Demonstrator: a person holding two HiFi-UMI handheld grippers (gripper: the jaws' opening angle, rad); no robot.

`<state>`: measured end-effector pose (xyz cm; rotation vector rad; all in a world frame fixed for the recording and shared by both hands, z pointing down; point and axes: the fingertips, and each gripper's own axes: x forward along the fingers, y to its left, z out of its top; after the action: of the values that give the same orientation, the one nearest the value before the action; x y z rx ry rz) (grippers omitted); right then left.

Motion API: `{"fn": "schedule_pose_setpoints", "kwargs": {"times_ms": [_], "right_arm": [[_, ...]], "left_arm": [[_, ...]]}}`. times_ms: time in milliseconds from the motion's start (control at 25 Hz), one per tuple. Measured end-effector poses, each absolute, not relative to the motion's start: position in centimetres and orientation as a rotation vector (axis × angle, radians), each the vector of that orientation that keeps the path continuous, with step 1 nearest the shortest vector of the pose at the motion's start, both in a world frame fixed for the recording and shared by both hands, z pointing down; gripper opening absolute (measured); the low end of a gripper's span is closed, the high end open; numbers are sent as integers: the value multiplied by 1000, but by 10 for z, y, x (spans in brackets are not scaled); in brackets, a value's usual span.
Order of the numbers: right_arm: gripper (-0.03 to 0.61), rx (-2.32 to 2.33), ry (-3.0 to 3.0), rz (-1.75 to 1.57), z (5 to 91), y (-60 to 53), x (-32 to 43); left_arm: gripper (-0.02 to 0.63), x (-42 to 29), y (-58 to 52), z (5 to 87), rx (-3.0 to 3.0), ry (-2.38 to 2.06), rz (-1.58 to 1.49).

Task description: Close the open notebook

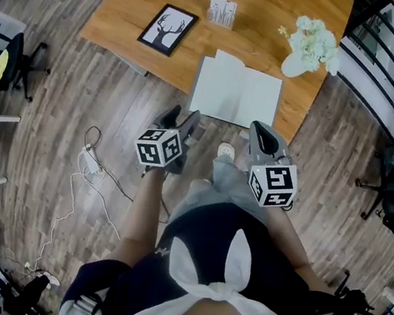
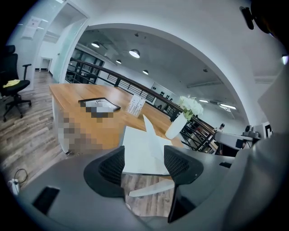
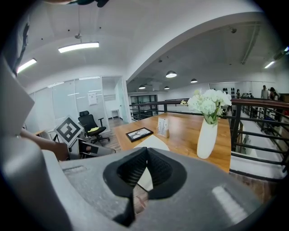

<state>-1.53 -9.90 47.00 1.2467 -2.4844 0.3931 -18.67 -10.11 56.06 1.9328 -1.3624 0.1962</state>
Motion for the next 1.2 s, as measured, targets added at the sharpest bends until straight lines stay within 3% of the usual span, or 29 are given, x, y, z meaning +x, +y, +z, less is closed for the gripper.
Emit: {"fn": "schedule_pose_setpoints", "kwargs": {"times_ms": [1200], "right_arm": [[-2, 1217, -2406, 456, 508, -127, -11]], "left_arm": [[267, -198, -131, 666, 1797, -1256, 271]]}}
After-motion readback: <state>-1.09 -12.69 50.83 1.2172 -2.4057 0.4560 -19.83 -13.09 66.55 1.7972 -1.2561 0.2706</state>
